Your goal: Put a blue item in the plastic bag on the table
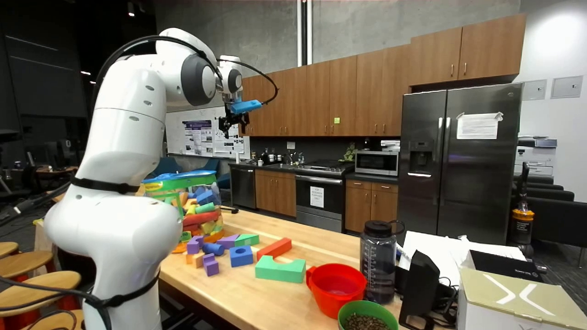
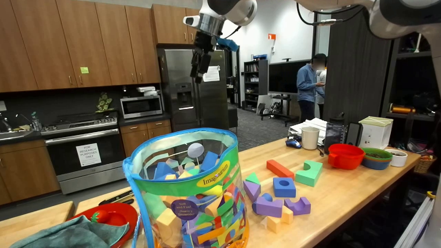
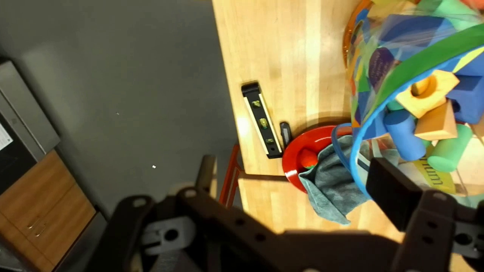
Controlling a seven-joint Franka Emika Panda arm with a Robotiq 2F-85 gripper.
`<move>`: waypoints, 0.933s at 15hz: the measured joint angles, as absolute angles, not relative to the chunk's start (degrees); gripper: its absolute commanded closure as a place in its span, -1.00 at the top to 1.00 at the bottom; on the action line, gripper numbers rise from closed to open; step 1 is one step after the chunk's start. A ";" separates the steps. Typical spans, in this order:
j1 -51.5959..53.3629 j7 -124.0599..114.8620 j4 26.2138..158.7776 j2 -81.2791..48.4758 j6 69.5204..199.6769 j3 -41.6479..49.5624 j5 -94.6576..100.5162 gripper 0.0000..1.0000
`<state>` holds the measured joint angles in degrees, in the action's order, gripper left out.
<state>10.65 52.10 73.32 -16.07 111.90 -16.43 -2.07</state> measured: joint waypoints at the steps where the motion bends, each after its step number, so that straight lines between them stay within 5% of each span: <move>1: 10.71 51.22 73.52 -15.62 110.46 -16.54 -2.46 1.00; 14: 12.41 44.02 78.31 -14.53 99.89 -20.53 -13.38 1.00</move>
